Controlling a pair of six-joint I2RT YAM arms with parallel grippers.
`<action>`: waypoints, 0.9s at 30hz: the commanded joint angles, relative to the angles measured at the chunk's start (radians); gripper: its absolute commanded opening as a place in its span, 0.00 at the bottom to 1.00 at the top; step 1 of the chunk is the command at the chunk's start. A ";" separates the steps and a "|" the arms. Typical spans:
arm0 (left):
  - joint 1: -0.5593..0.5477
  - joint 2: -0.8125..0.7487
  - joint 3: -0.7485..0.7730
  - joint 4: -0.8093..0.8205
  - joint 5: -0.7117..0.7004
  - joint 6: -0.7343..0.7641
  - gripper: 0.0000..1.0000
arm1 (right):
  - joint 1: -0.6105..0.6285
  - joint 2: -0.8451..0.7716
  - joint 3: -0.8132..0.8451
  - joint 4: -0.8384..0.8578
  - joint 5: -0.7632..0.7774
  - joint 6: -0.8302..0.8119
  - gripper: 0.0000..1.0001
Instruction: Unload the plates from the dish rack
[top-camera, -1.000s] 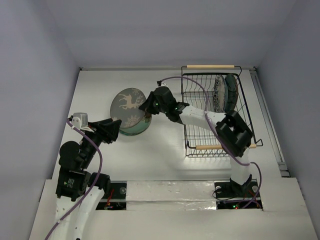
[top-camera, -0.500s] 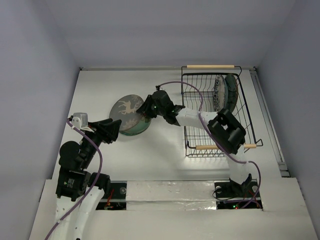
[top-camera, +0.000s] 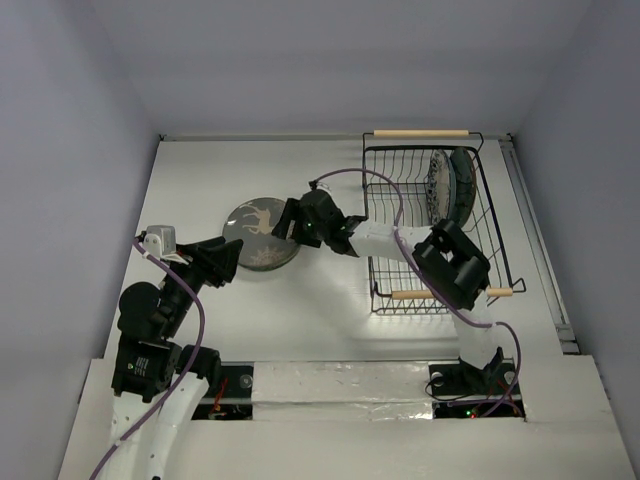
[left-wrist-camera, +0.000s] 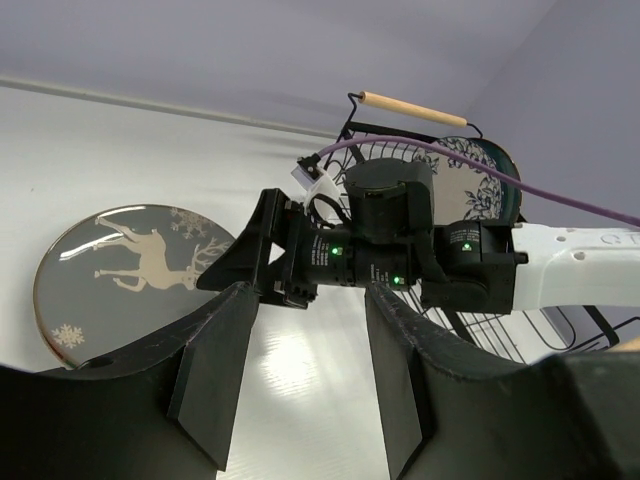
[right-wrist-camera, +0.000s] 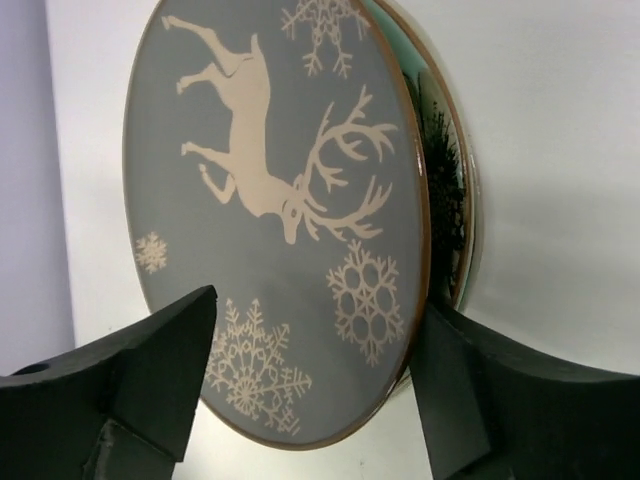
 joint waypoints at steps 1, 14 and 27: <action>-0.007 -0.005 -0.007 0.043 0.004 -0.006 0.45 | 0.030 -0.082 0.068 -0.071 0.130 -0.085 0.81; -0.007 -0.006 -0.005 0.045 0.004 -0.004 0.45 | 0.081 -0.060 0.250 -0.408 0.327 -0.310 0.99; -0.007 -0.001 -0.005 0.045 0.008 -0.004 0.45 | 0.081 -0.276 0.212 -0.567 0.606 -0.446 0.19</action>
